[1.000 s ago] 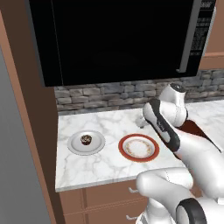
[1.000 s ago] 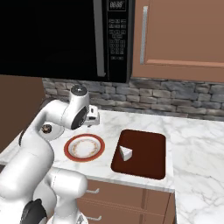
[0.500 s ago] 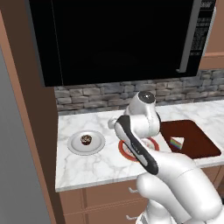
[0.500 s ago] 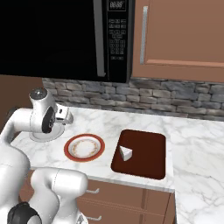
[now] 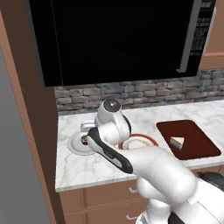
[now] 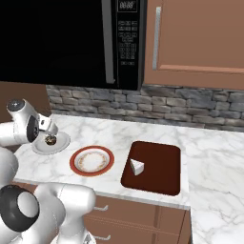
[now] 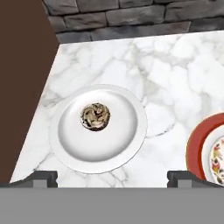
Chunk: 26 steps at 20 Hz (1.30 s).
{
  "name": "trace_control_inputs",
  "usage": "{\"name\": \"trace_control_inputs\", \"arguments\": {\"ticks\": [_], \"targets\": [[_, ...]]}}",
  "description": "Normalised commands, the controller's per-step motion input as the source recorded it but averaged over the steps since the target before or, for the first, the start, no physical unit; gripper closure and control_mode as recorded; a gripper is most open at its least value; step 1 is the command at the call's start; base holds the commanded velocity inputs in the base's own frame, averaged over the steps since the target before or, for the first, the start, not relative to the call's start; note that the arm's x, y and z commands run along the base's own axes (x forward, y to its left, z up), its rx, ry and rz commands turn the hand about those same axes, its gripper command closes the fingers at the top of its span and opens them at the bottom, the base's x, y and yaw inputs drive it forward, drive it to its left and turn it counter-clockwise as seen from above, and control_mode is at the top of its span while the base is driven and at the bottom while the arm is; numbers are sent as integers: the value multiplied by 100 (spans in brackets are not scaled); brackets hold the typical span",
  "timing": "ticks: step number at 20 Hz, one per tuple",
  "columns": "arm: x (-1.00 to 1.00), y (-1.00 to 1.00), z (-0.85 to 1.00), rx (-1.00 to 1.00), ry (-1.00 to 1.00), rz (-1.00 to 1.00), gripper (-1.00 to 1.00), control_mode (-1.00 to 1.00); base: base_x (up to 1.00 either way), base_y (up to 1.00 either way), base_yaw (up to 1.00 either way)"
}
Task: Move the dessert items from the plates to the tray.
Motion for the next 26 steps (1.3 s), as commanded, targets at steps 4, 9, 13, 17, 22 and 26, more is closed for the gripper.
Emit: {"name": "trace_control_inputs", "arguments": {"ticks": [4, 9, 13, 17, 22, 26], "targets": [[54, 43, 0, -9, 20, 0, -100, -100, 0, 0, 0], [43, 5, -10, -6, 17, 2, -100, -100, 0, 0, 0], [17, 0, -40, 4, 1, 3, -100, -100, 0, 0, 0], [0, 0, -12, 4, 0, 1, -100, -100, 0, 0, 0], [0, 0, -33, 0, 0, 0, -100, -100, 0, 0, 0], [0, 0, -33, 0, 0, 0, -100, -100, 0, 0, 0]]}}
